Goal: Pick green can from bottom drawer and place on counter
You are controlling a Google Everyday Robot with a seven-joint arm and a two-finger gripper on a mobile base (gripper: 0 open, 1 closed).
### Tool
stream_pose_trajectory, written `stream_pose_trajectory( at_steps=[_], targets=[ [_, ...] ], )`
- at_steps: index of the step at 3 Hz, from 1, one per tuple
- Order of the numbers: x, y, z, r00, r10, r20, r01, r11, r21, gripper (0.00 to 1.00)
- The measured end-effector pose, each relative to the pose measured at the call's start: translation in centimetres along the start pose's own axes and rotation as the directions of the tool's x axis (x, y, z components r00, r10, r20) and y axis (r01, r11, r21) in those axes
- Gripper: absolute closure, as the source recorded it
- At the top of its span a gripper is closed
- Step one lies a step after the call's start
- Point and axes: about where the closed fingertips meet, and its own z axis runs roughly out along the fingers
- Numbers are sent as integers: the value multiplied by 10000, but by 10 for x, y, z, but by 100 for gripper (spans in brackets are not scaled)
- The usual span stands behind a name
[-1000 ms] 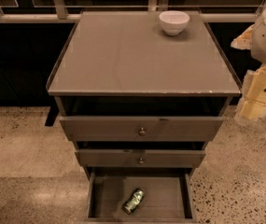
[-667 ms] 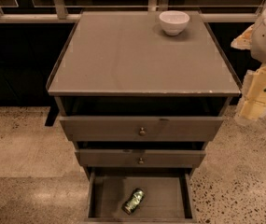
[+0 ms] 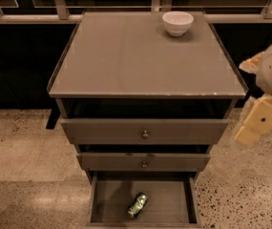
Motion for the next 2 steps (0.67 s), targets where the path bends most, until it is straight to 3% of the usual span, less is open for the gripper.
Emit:
stream_pose_trajectory(
  at_steps=[1, 2],
  targets=[
    [25, 23, 60, 9875, 1425, 678, -1400, 9893, -403, 0],
    [23, 8, 118, 9589, 2208, 1783, -2136, 9752, -588, 0]
  ],
)
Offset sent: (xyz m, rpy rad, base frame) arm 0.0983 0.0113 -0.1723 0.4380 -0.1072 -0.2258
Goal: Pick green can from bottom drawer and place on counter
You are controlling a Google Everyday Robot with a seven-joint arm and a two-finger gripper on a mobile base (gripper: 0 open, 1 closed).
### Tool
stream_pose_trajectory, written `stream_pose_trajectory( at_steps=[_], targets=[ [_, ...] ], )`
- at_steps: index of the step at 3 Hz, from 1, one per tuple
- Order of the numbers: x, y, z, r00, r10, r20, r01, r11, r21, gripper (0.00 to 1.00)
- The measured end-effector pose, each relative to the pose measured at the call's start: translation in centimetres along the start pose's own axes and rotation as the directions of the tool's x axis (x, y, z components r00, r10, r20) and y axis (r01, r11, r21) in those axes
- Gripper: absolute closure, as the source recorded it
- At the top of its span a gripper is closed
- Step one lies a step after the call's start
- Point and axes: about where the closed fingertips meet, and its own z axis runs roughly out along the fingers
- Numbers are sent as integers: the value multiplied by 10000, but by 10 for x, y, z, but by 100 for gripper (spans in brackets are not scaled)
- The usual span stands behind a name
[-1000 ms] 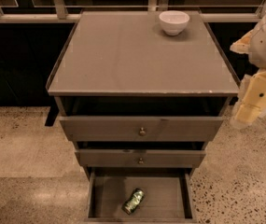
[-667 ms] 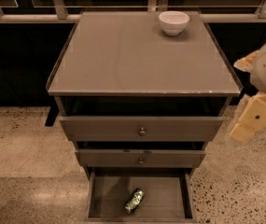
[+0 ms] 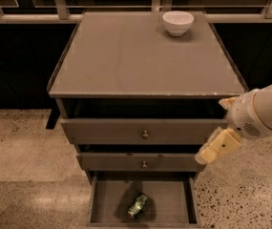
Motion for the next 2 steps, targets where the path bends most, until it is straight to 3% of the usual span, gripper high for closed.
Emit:
stream_pose_trajectory(
  at_steps=[1, 2],
  targets=[
    [-8, -18, 4, 9991, 63, 414, -88, 9982, 594, 0],
    [-4, -13, 13, 9962, 678, 540, -721, 9940, 823, 0]
  ],
)
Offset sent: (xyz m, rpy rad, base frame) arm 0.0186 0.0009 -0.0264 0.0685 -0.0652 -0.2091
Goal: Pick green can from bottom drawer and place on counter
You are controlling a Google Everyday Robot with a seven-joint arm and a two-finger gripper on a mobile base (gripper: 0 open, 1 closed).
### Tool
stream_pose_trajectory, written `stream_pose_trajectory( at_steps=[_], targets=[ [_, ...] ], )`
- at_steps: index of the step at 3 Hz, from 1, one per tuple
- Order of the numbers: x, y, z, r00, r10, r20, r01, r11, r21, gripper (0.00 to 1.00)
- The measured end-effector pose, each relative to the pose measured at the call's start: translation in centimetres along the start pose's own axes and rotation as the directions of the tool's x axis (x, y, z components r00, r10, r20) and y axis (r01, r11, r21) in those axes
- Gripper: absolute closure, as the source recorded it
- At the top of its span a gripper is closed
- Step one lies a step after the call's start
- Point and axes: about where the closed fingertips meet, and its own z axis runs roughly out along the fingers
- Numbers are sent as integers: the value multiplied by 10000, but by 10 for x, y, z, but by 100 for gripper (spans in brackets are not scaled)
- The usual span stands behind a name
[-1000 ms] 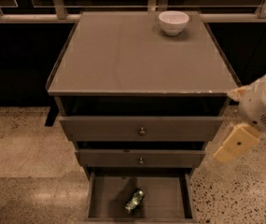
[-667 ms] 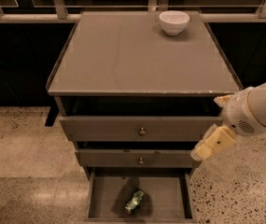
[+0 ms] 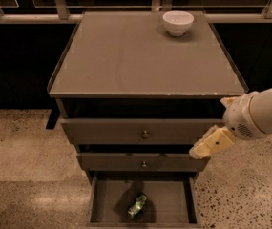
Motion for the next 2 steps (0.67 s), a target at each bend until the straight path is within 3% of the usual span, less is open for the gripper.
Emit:
stream_pose_trajectory(
  at_steps=[1, 2],
  targets=[
    [23, 28, 42, 9854, 1594, 604, -1576, 9869, -340, 0],
    [29, 47, 92, 9346, 3236, 1477, -3107, 9448, -1044, 0]
  ],
)
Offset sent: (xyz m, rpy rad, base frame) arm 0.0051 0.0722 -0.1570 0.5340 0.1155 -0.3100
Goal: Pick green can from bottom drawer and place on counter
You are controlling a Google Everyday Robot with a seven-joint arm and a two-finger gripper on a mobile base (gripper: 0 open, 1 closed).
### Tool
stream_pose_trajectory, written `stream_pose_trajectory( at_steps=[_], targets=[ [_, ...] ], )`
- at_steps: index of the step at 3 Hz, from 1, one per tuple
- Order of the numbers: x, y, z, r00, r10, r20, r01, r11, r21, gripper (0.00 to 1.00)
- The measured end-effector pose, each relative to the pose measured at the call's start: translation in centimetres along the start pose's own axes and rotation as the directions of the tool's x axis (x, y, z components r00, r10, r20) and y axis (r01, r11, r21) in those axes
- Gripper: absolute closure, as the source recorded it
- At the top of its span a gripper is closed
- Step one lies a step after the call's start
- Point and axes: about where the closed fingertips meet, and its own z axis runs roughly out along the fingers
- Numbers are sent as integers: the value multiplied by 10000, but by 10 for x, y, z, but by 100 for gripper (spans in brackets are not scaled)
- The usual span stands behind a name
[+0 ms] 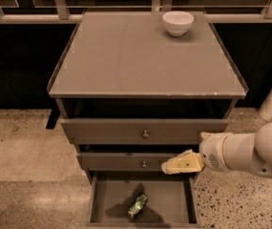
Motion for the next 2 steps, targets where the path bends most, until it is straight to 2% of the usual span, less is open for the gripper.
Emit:
stream_pose_trajectory(
  at_steps=[1, 2],
  targets=[
    [10, 2, 30, 9951, 895, 412, -879, 9953, -404, 0],
    [12, 2, 33, 9943, 972, 430, -953, 9945, -444, 0]
  ],
)
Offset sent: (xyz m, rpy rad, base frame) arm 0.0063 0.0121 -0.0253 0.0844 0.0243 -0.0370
